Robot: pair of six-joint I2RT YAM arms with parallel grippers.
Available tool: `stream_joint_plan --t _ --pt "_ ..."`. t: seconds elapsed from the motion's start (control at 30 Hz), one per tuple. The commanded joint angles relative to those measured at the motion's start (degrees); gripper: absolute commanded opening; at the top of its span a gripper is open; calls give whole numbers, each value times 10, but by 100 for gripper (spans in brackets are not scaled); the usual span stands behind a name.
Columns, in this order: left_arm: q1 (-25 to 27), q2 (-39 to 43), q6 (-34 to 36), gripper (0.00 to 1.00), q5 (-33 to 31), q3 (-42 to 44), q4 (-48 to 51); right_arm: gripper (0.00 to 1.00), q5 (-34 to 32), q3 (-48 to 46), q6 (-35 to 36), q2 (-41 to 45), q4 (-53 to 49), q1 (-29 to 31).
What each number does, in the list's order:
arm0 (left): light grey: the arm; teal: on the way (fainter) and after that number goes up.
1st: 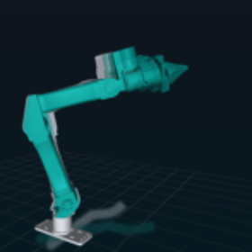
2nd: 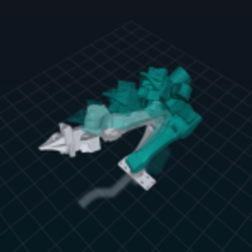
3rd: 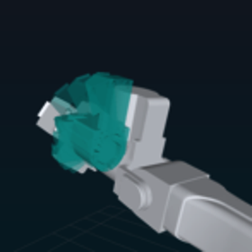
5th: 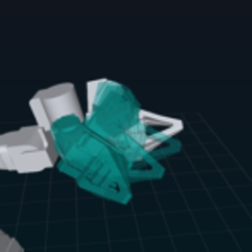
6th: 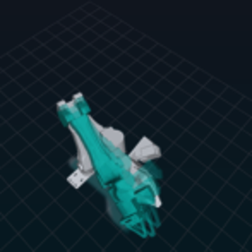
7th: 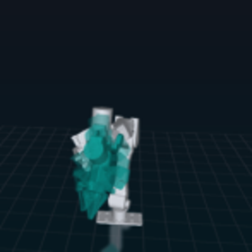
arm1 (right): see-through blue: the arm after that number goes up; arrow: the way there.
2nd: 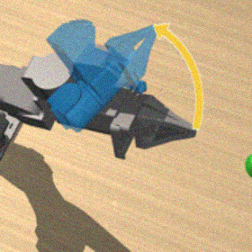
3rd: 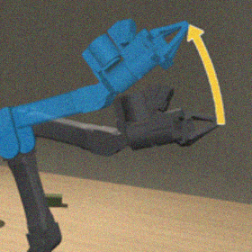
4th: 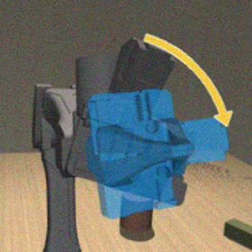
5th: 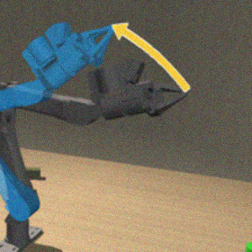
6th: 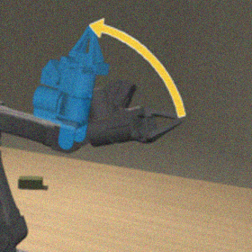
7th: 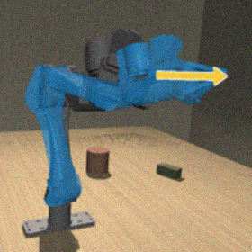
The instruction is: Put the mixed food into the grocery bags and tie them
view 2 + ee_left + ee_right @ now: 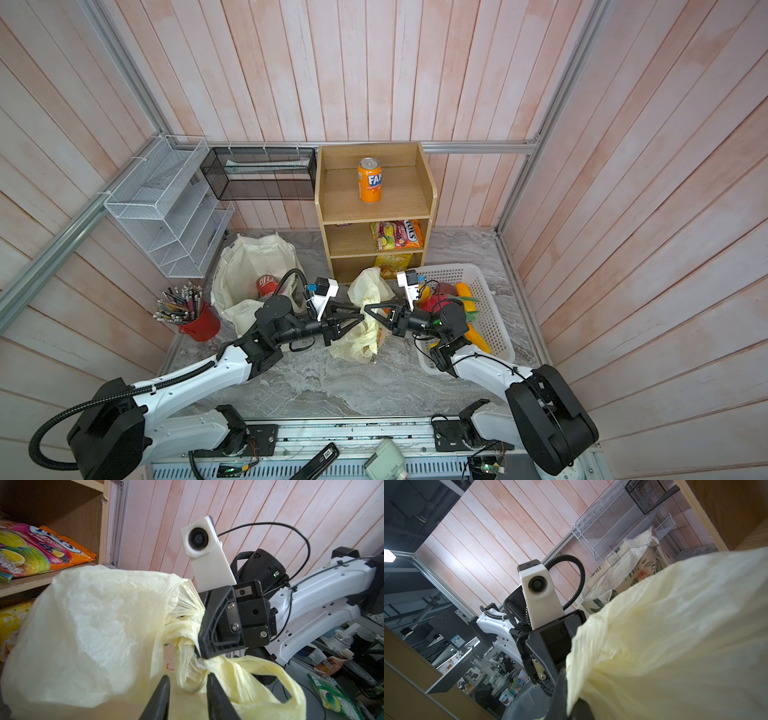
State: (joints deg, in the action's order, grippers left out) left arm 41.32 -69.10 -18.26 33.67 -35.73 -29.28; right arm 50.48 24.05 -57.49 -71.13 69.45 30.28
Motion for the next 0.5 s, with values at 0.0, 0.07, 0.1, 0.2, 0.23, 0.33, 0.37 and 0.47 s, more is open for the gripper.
stream_joint_plan --t 0.0,0.07,0.1,0.2,0.23,0.33,0.37,0.47 --pt "2 -16 -6 33 30 -17 -31 0 6 2 -6 6 21 -2" --pt "3 -24 -10 33 35 -19 -40 0 8 1 -6 6 20 -3" --pt "5 -26 -10 33 37 -20 -43 0 7 1 -6 6 20 -2" --pt "6 -31 -13 33 40 -25 -54 0 7 1 -5 6 20 -2" --pt "6 -31 -13 33 43 -26 -59 0 6 1 -5 4 20 -3" --pt "6 -28 -15 33 47 -26 -70 0 5 0 -5 3 20 -2" --pt "6 -29 -15 32 47 -27 -70 0 6 0 -5 3 20 -2" --pt "6 -28 -15 23 48 -25 -72 0 4 -1 -4 2 20 -2"
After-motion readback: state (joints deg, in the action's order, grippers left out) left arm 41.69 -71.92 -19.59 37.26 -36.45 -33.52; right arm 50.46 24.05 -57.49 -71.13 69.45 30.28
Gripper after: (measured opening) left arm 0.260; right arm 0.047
